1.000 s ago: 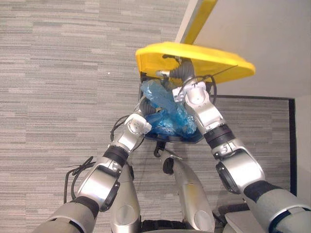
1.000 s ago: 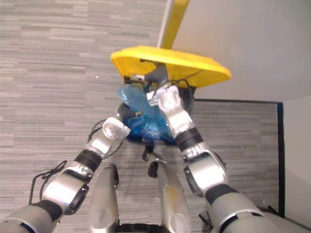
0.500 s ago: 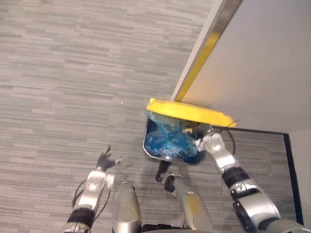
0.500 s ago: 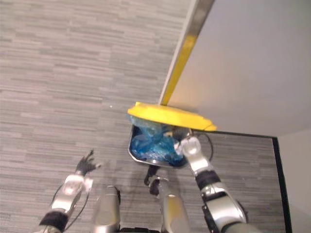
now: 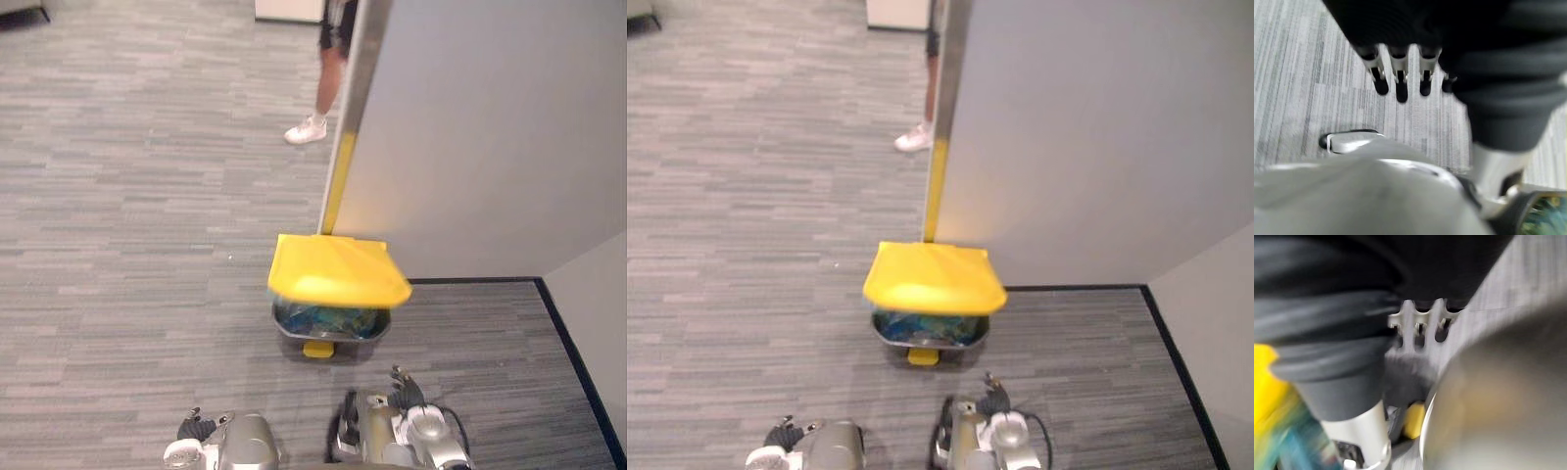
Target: Gather rubbish on tea table into small bin, then transfer packed bag to large trash can.
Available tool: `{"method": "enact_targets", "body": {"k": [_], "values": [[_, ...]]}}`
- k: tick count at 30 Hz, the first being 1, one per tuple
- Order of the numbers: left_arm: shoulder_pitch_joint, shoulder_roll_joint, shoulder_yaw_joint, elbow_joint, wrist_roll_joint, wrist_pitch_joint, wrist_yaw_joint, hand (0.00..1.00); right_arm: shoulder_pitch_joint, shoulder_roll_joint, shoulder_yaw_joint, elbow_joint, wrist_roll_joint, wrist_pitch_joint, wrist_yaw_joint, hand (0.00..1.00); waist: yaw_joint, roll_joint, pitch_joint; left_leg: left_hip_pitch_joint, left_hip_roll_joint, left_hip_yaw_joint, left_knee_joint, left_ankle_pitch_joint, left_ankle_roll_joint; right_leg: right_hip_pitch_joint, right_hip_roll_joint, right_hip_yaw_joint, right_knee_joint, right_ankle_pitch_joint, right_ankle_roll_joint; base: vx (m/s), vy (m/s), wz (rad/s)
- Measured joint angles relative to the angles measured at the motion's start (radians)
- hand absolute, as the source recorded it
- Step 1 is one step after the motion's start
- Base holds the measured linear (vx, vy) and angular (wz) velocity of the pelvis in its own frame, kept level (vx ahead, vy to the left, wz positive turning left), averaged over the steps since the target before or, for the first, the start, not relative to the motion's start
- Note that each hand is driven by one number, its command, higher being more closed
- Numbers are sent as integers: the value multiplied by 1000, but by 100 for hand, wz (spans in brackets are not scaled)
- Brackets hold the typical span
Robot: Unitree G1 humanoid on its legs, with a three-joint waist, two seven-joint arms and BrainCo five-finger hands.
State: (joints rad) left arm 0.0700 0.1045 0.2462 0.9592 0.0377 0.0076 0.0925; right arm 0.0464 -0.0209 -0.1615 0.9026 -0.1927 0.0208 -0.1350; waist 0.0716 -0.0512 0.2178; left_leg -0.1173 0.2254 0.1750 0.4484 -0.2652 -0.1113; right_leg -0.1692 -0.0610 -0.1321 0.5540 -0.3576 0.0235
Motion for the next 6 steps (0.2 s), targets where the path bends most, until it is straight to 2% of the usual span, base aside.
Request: {"method": "enact_targets", "body": {"k": [3,5,6], "values": [[16,-24,12,11,-1,-1,12,0,-5,-1,-48,57,12,9,-13,0,-5,20,-45,66,-9,25,-177,88,4,34,28,14,-123,82,-24,56,-58,-18],[17,-38,12,15,-3,-2,12,0,-6,0,-76,75,36,19,-18,0,-7,36,-69,110,-17,35,-267,140,-16,64,38,20,-193,121,-21,87,25,-5],[17,-40,12,15,-3,-2,12,0,-6,1,-81,77,40,20,-18,0,-7,36,-70,117,-19,37,-277,144,-21,69,38,21,-200,124,-20,64,32,-5]]}}
